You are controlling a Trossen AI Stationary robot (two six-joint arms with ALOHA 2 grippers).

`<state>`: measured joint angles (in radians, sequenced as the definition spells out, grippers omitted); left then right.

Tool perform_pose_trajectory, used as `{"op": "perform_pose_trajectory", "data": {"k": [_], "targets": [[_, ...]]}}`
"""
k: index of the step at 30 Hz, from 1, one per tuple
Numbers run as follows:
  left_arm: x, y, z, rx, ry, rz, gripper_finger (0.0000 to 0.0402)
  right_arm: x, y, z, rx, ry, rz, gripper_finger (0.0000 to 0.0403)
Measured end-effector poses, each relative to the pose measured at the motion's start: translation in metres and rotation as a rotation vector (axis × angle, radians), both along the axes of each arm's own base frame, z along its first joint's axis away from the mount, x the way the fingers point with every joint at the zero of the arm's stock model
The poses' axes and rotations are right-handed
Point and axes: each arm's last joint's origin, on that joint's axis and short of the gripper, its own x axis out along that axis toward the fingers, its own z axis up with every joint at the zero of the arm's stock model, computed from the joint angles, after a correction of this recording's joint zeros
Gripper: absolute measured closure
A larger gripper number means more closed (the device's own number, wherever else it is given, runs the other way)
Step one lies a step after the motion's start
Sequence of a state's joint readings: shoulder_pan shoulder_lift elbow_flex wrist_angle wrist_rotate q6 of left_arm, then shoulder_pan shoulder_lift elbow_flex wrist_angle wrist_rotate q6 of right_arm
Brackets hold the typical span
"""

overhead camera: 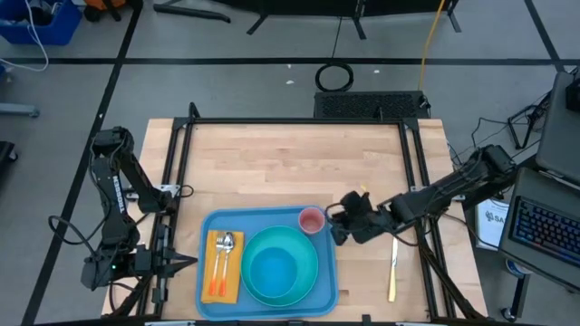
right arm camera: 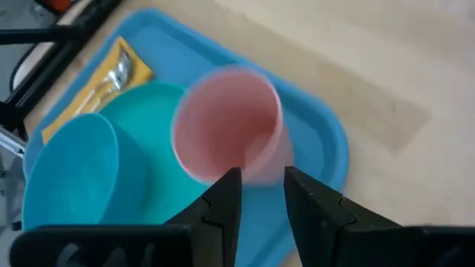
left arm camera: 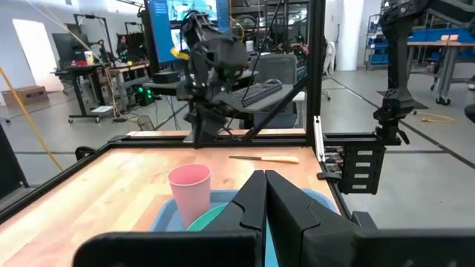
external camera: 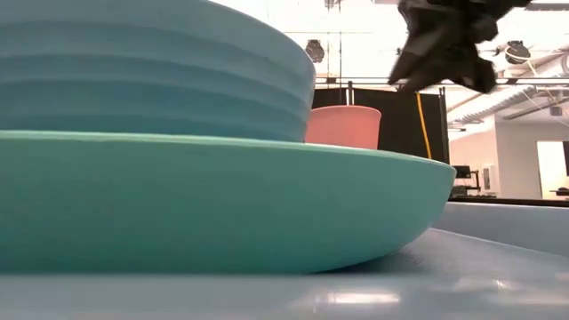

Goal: Set up tray
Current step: Put the yellow table knife on the yellow table napkin to the right of the orange spoon

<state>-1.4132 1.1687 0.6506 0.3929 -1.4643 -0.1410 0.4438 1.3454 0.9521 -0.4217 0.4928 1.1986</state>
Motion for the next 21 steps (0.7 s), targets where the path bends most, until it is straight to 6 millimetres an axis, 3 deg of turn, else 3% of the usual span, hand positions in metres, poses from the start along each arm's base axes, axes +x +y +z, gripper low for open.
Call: {"op": "perform_pose_trajectory", "data": {"k": [10, 21], "targets": [[0.000, 0.000, -0.002, -0.021, 0.002, 0.001, 0.0392, -0.021, 0.028, -0.011, 0.152, 0.042, -0.017, 0.0310], [0.000, 0.000, -0.006, -0.051, 0.013, -0.030, 0.0392, -0.050, 0.046, -0.021, 0.371, 0.273, -0.110, 0.0321]]}}
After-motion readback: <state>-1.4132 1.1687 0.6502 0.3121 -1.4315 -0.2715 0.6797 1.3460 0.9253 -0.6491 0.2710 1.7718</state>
